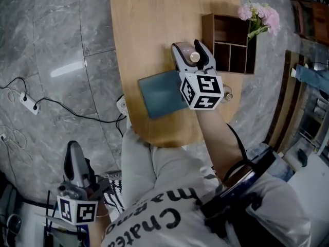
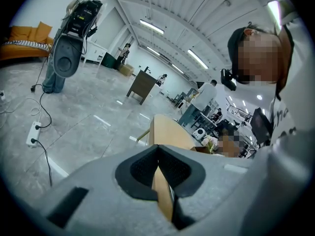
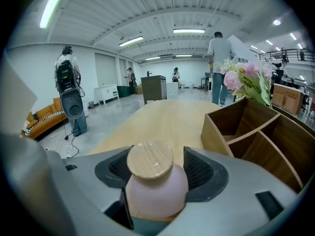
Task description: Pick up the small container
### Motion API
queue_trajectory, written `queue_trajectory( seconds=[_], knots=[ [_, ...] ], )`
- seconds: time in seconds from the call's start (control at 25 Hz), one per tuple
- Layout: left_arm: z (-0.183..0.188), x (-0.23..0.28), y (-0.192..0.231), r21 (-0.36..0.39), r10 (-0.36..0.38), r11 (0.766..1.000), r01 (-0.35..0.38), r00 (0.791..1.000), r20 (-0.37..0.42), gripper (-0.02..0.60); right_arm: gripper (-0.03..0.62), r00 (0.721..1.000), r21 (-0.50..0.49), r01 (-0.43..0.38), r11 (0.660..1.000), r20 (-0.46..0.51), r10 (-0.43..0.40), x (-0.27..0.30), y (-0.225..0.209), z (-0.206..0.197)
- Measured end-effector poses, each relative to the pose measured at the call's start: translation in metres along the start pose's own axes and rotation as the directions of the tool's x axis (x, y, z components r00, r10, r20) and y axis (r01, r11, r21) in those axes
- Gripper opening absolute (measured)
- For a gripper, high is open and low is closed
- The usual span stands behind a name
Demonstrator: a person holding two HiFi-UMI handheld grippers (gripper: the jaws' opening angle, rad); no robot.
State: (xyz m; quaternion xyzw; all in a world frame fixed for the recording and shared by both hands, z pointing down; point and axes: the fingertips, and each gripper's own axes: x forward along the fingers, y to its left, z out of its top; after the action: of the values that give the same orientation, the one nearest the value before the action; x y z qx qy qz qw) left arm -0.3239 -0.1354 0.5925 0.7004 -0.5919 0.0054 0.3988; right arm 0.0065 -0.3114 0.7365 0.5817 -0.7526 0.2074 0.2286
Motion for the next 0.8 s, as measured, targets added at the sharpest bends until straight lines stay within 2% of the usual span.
queue_trajectory(
  seconds=[0.16,0.44,0.8],
  knots=[
    [0.005,-0.010,-0.001,-0.008,0.016,1.000,-0.016,0.998,0.055,0.014,0.278,1.000,0.019,-0.004,1.000,-0.012,0.004,0.002,-0.001,-0.001],
    [0.002,-0.031,0.006,-0.027,0.058,0.998,-0.056,0.995,0.076,0.014,0.278,0.999,0.086,-0.002,0.996,-0.038,0.005,0.001,-0.006,-0.001],
    [-0.006,-0.047,0.014,-0.058,0.083,0.995,-0.078,0.991,0.102,0.014,0.268,0.998,0.064,0.049,0.997,-0.040,-0.047,0.000,-0.005,0.001]
  ],
)
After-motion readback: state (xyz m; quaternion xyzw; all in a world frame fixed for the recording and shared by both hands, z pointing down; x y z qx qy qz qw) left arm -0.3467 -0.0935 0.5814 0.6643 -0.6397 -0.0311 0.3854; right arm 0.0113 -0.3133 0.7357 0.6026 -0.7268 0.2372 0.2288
